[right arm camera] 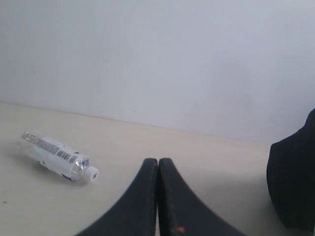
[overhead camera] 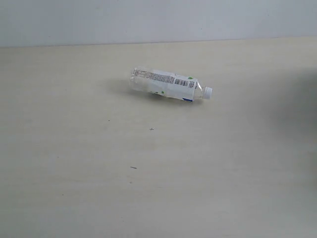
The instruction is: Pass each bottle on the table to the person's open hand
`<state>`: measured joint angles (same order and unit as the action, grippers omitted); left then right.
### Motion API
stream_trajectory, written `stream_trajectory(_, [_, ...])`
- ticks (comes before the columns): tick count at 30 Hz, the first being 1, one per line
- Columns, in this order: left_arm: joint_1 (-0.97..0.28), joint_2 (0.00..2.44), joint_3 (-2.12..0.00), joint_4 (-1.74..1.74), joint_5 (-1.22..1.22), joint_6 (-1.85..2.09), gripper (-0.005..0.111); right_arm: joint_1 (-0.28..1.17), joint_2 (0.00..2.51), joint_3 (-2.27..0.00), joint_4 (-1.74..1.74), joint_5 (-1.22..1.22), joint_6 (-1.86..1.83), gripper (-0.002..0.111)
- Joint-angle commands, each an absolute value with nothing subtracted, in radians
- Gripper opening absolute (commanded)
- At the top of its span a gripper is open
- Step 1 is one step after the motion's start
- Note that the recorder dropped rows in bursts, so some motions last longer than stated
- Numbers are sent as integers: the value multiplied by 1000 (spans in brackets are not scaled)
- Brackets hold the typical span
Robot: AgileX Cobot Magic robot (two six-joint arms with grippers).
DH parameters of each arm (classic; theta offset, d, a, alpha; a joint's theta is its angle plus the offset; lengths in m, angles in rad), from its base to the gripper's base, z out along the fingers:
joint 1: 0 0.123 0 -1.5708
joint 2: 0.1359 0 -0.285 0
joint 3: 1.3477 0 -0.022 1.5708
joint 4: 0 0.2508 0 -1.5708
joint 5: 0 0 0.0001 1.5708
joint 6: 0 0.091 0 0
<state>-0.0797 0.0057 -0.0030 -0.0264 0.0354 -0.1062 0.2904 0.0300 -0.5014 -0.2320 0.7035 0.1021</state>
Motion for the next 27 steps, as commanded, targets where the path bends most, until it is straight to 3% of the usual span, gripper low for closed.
stream_trajectory(1, [-77,0,0,-30,34,-108,0,290,0,-451,-242,675,130,0])
stream_trajectory(27, [-77,0,0,-30,34,-108,0,290,0,-443,-216,641,133,0])
